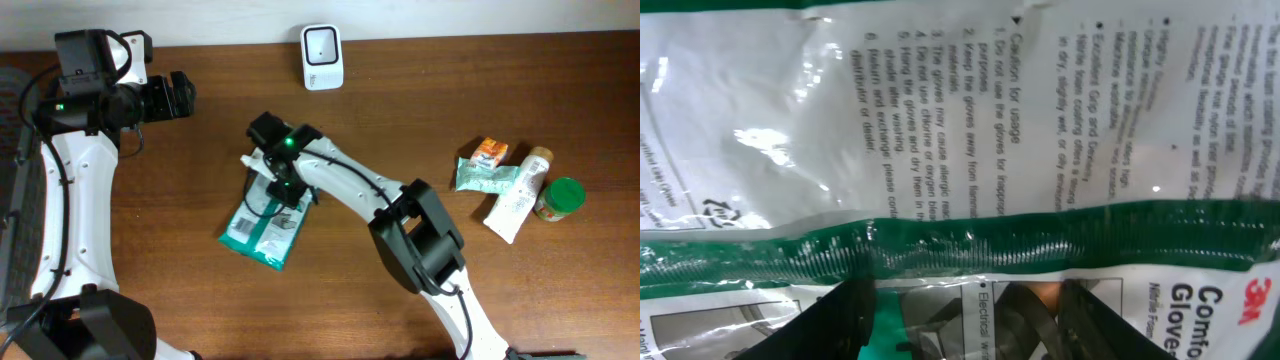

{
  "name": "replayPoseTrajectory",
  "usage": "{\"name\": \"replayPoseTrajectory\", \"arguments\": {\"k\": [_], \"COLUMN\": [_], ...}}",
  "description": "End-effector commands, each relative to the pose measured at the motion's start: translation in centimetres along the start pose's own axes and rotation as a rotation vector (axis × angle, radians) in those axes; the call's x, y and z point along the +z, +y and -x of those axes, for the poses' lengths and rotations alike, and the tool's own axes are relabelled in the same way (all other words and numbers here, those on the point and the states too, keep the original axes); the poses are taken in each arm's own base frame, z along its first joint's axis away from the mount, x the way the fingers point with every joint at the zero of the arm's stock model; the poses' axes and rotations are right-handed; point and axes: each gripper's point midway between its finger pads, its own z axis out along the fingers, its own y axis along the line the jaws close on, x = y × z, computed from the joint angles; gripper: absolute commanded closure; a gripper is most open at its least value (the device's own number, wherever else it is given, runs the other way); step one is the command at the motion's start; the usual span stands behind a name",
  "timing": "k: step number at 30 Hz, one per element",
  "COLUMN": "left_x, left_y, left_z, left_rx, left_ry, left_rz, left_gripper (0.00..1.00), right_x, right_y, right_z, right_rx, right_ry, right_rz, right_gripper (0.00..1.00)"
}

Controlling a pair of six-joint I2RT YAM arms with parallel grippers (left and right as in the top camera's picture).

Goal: Scan the item barcode
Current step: 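Grasp the gloves bag edge with the right gripper and drag it right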

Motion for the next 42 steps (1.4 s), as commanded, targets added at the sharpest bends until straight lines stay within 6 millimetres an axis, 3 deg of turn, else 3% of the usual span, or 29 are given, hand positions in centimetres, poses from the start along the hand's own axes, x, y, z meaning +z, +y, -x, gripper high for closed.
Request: {"name": "replayPoseTrajectory", "arguments": {"k": [1,3,6,10,14,20,31,34,42], "left_x": [-0.7,-0.7,-0.7,-0.7,-0.7,-0.7,-0.7,-0.7,-0.7], "left_y": [-0.4,-0.4,-0.4,-0.4,-0.4,-0.4,-0.4,-0.4,-0.4], "left_z": [0.8,0.8,0.8,0.8,0.8,0.8,0.8,0.8,0.8], "left_rx": [0.011,0.011,0.011,0.011,0.011,0.011,0.011,0.011,0.011], "left_ry": [-0.026,-0.026,-0.026,-0.026,-0.026,-0.026,-0.026,-0.026,-0.026], "left_rz": [-0.011,-0.011,-0.011,-0.011,-0.011,-0.011,-0.011,-0.01,-0.011], "left_gripper": [0.01,0.01,0.01,0.01,0.01,0.01,0.01,0.01,0.01], "right_x": [-1.3,-3.8,-6.2,-6.8,-5.2,-2.0,0.4,0.5,0.8], "right_y": [-3.2,-2.7,-0.2,1.1,0.6,1.2,6.0,6.3,6.9], "right_z": [-2.1,-0.3,3.1,6.8,8.3,8.0,8.2,8.1,3.8], "right_rx": [0.02,0.035,0.125,0.37,0.638,0.844,0.814,0.811,0.801], "right_ry": [0.038,-0.051,-0.197,-0.319,-0.333,-0.266,-0.196,-0.184,-0.002], "right_rz": [-0.062,-0.018,0.142,0.284,0.29,0.281,0.309,0.309,0.323], "right_gripper": [0.41,0.39,0.39,0.4,0.67,0.83,0.83,0.83,0.75]}}
